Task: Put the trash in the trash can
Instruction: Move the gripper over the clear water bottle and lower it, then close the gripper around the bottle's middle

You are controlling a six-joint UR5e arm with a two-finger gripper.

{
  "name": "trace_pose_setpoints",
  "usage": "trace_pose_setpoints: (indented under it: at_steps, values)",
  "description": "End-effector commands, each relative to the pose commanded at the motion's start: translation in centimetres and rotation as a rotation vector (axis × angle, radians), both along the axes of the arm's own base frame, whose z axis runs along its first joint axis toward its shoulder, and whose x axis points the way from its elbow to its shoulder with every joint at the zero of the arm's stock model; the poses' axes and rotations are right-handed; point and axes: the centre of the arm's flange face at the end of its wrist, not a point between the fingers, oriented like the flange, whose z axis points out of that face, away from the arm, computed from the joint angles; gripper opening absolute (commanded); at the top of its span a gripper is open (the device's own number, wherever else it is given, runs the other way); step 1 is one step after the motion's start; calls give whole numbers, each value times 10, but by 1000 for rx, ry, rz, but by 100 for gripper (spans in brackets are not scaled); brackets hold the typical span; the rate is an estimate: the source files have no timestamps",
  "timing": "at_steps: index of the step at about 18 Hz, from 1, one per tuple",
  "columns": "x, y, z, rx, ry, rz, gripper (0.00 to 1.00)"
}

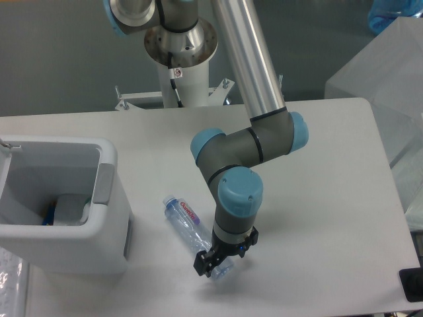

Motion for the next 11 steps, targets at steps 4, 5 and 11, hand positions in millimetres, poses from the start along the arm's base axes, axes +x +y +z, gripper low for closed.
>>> trace_pose_setpoints:
  at_steps: [4,5,11]
  values:
    - [1,1,-5,-8,-3,-1,100]
    - [1,1,-7,-10,-3,-2,100]
    - [1,1,-8,-11,-5,-1,79]
